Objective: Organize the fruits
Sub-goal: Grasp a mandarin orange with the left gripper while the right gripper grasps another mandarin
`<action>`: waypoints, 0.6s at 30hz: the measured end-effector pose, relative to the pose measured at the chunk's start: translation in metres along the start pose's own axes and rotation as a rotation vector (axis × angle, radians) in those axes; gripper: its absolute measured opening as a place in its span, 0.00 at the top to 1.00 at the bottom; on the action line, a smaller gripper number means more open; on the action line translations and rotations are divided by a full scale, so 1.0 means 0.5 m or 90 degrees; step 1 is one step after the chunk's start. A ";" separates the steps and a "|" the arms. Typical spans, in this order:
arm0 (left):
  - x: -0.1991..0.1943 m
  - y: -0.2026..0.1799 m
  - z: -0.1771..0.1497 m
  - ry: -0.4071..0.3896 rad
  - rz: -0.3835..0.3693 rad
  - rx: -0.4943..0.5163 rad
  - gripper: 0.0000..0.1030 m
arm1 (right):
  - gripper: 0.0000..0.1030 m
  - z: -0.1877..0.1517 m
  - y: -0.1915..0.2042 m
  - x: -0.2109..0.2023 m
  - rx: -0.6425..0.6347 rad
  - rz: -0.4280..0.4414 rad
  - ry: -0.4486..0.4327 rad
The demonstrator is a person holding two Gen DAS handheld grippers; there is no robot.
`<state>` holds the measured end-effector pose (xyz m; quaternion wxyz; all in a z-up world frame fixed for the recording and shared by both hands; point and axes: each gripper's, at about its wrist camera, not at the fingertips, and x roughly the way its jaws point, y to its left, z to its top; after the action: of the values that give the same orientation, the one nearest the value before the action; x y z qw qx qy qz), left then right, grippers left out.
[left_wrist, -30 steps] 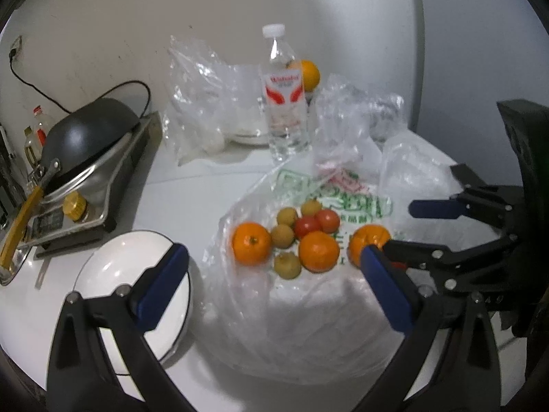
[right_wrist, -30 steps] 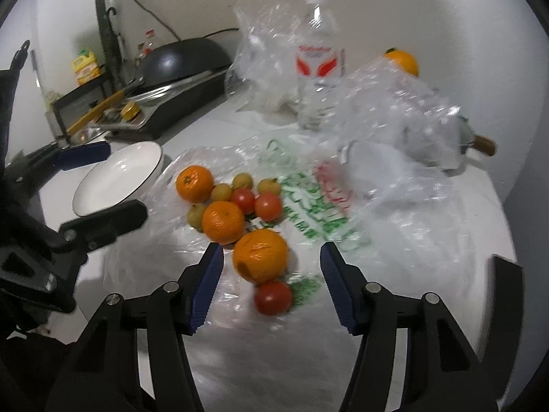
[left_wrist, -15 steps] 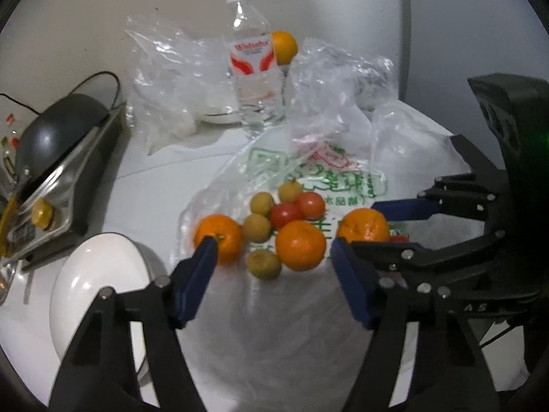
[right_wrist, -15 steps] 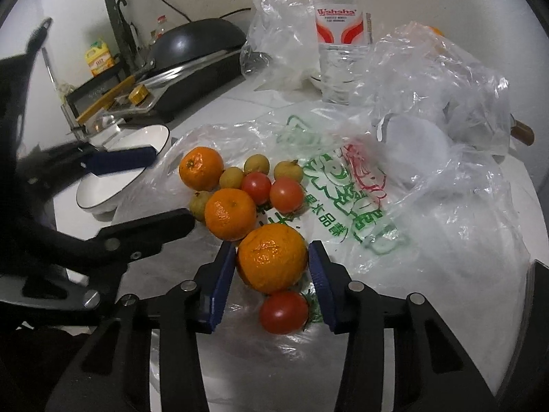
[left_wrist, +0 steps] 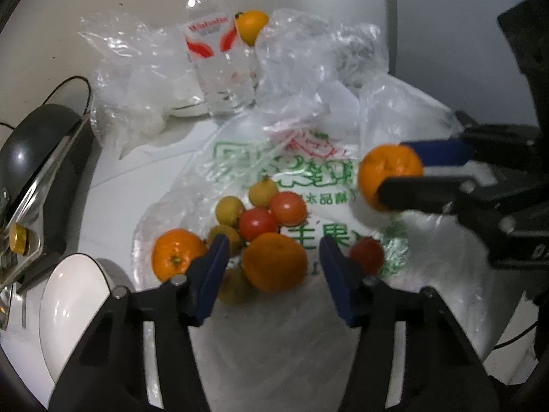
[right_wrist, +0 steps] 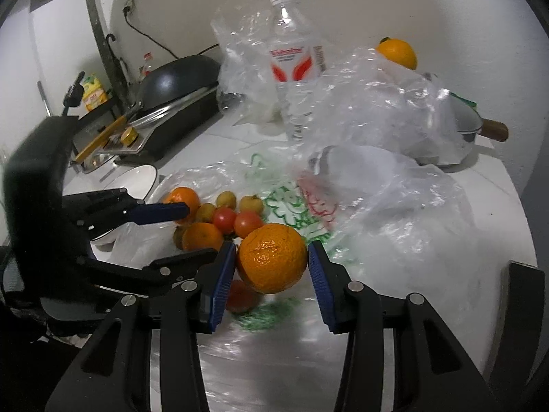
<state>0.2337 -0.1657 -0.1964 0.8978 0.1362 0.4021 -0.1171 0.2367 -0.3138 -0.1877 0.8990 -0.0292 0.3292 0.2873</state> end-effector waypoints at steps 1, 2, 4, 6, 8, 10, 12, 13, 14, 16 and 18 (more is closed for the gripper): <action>0.005 -0.002 -0.001 0.004 -0.002 0.003 0.49 | 0.55 0.000 -0.001 0.000 0.002 -0.001 -0.001; 0.010 -0.004 -0.002 0.011 -0.003 0.006 0.53 | 0.55 -0.001 -0.004 -0.001 0.004 -0.003 -0.002; 0.021 -0.004 -0.004 0.019 -0.001 0.006 0.57 | 0.55 -0.003 -0.008 -0.004 0.007 -0.005 -0.005; 0.024 0.000 -0.005 0.021 -0.006 0.000 0.59 | 0.55 -0.003 -0.008 -0.007 0.007 -0.008 -0.008; 0.022 0.002 -0.006 0.020 -0.009 -0.002 0.59 | 0.55 -0.003 -0.005 -0.010 0.006 -0.010 -0.011; 0.016 0.004 -0.008 0.016 -0.013 -0.004 0.59 | 0.55 -0.003 0.002 -0.015 0.002 -0.013 -0.014; 0.004 0.004 -0.010 0.005 -0.017 -0.006 0.59 | 0.55 -0.001 0.009 -0.020 -0.001 -0.016 -0.018; -0.002 0.005 -0.011 0.000 -0.020 -0.007 0.59 | 0.55 0.000 0.013 -0.022 -0.003 -0.017 -0.019; -0.010 0.007 -0.011 -0.006 -0.023 -0.010 0.59 | 0.55 0.001 0.017 -0.025 -0.005 -0.018 -0.021; -0.025 0.011 -0.011 -0.018 -0.028 -0.014 0.59 | 0.55 0.004 0.028 -0.029 -0.009 -0.021 -0.024; -0.045 0.015 -0.013 -0.034 -0.033 -0.019 0.59 | 0.55 0.008 0.043 -0.036 -0.017 -0.025 -0.029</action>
<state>0.2169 -0.1539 -0.1824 0.9069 0.1092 0.3829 -0.1380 0.2162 -0.3040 -0.1708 0.9112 -0.0407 0.3044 0.2747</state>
